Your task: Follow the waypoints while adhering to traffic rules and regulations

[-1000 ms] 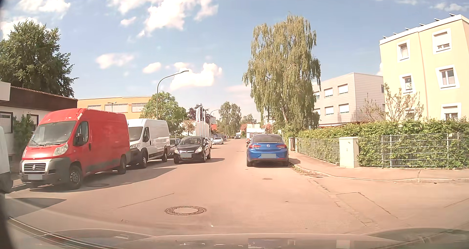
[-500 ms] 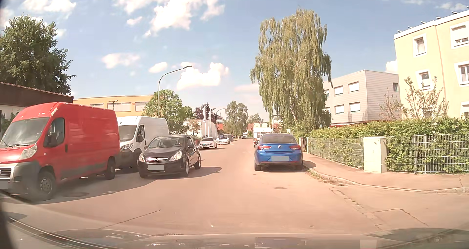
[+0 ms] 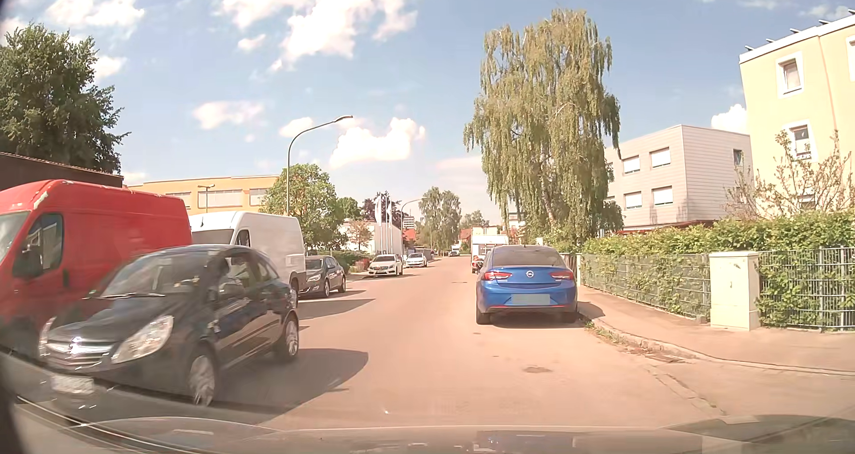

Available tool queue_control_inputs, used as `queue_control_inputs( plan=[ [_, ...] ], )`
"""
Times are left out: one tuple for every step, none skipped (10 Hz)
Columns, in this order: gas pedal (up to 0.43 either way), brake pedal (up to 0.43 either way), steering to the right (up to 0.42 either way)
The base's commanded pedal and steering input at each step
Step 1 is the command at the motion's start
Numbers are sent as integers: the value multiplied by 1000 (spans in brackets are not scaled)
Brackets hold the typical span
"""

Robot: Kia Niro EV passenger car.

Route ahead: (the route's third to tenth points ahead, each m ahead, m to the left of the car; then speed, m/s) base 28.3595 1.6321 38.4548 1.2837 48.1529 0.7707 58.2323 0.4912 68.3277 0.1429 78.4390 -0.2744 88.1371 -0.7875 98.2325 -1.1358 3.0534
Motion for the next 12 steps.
queue_control_inputs(
  plan=[
    [0,18,-62],
    [0,18,-76],
    [47,18,-88],
    [79,18,-101],
    [177,18,-114],
    [177,18,-129],
    [220,18,-137],
    [240,18,-143],
    [248,18,-146],
    [268,18,-151],
    [268,18,-163],
    [268,18,-173]
  ],
)
